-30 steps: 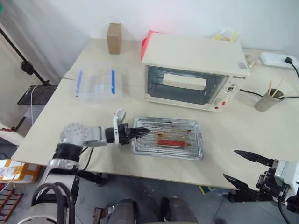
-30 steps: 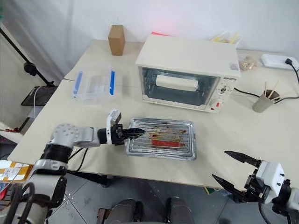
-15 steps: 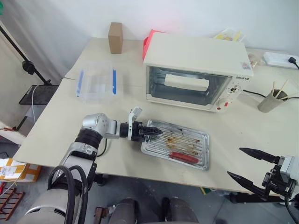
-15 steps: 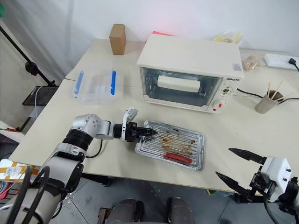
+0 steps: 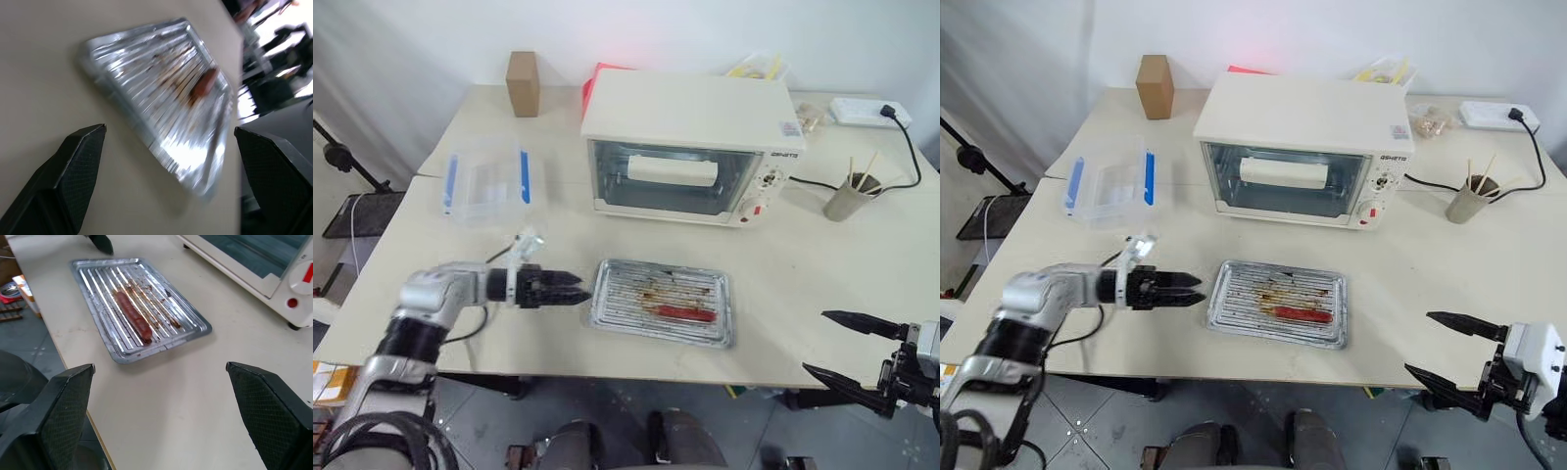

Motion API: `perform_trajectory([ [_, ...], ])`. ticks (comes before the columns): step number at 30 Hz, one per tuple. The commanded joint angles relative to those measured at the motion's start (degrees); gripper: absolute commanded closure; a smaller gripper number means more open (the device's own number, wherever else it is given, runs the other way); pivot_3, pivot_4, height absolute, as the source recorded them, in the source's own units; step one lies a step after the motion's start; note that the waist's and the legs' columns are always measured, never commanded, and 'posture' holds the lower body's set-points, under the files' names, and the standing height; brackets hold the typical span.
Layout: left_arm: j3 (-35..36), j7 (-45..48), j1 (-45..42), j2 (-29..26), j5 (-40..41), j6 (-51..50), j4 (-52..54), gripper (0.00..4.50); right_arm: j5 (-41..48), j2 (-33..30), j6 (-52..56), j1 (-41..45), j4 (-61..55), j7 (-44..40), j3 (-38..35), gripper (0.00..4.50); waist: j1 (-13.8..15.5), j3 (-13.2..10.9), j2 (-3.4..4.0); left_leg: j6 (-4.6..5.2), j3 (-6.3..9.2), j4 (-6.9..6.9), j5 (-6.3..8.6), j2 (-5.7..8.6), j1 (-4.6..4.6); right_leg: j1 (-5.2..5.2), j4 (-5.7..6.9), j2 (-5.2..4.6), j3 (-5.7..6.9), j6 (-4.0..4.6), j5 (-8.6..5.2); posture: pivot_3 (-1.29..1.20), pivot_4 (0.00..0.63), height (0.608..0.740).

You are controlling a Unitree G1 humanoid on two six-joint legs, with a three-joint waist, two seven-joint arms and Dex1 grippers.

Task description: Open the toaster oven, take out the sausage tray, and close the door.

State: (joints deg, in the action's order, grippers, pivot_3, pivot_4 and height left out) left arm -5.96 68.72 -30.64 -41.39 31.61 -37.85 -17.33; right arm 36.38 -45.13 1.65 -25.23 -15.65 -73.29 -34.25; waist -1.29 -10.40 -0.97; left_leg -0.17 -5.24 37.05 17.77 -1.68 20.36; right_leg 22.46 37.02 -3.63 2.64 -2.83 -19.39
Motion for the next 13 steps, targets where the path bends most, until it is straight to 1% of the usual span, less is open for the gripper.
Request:
perform_trajectory([
  [1, 6.01, 4.56, 1.59, -1.97, -2.71, 15.74, 0.0, 0.03, 2.21, -1.86, 0.62, 0.22, -0.85, -2.59, -2.24, 0.0, 0.53, -0.02, -0.03, 0.03, 0.02, 0.02, 0.01, -0.01, 0.04, 0.02, -0.02, 0.0, 0.01, 0.0, 0.0, 0.0, 0.15, 0.74],
  [2, 5.87, 8.14, 3.4, -3.94, -5.79, 25.2, -0.14, 0.03, 1.97, -2.66, 0.32, -0.02, -0.97, -4.05, -2.28, 0.0, 0.75, -0.02, -0.03, 0.07, 0.03, 0.03, 0.03, -0.01, 0.07, 0.02, -0.05, -0.01, 0.03, 0.0, 0.0, 0.0, 0.15, 0.74],
  [3, 6.55, 10.05, 5.25, -5.79, -7.88, 31.49, 0.33, 0.03, 1.3, -3.83, -0.55, -0.49, -1.58, -6.44, -1.62, 0.0, 0.85, -0.02, -0.03, 0.13, 0.02, 0.04, 0.06, 0.0, 0.1, 0.03, -0.09, -0.03, 0.02, 0.0, 0.0, 0.0, 0.15, 0.74],
  [4, 8.2, 10.0, 6.44, -6.06, -8.33, 35.77, 0.96, 0.03, 1.57, -4.1, -0.48, 0.32, -2.16, -6.76, -1.0, 0.0, 0.83, -0.04, 0.0, 0.17, -0.02, 0.02, 0.09, 0.01, 0.11, 0.08, -0.14, -0.05, 0.0, 0.0, 0.0, 0.0, 0.15, 0.74],
  [5, 9.39, 9.53, 7.0, -5.85, -8.15, 37.85, 1.19, 0.03, 1.84, -4.18, -0.43, 0.97, -2.5, -6.73, -0.55, 0.0, 0.96, -0.03, 0.0, 0.22, -0.05, -0.02, 0.13, 0.0, 0.11, 0.09, -0.18, -0.05, -0.02, 0.0, 0.0, 0.0, 0.15, 0.74],
  [8, 10.15, 10.58, 8.8, -5.51, -7.39, 39.48, 1.97, 0.03, 1.41, -4.11, -0.9, 2.79, -1.44, -7.08, 0.7, 0.0, 1.32, -0.04, 0.0, 0.63, -0.01, 0.01, 0.38, -0.02, 0.2, 0.09, -0.3, -0.11, 0.03, 0.0, 0.0, 0.0, 0.15, 0.74],
  [10, 10.64, 10.9, 10.22, -5.11, -8.06, 43.37, 2.35, 0.03, 1.56, -3.61, -0.23, 4.23, -0.69, -6.49, 1.19, 0.0, 1.42, -0.04, 0.0, 0.69, 0.0, 0.01, 0.41, 0.05, 0.22, 0.08, -0.32, -0.22, 0.07, 0.0, 0.0, 0.0, 0.15, 0.74],
  [13, 11.3, 10.65, 11.67, -5.05, -7.72, 44.33, 2.92, 0.03, 1.42, -3.24, 0.04, 5.59, 0.37, -6.07, 1.83, 0.0, 1.38, -0.04, 0.0, 0.74, 0.01, 0.02, 0.43, 0.05, 0.25, 0.07, -0.37, -0.23, 0.1, -0.01, 0.01, 0.0, 0.15, 0.74],
])
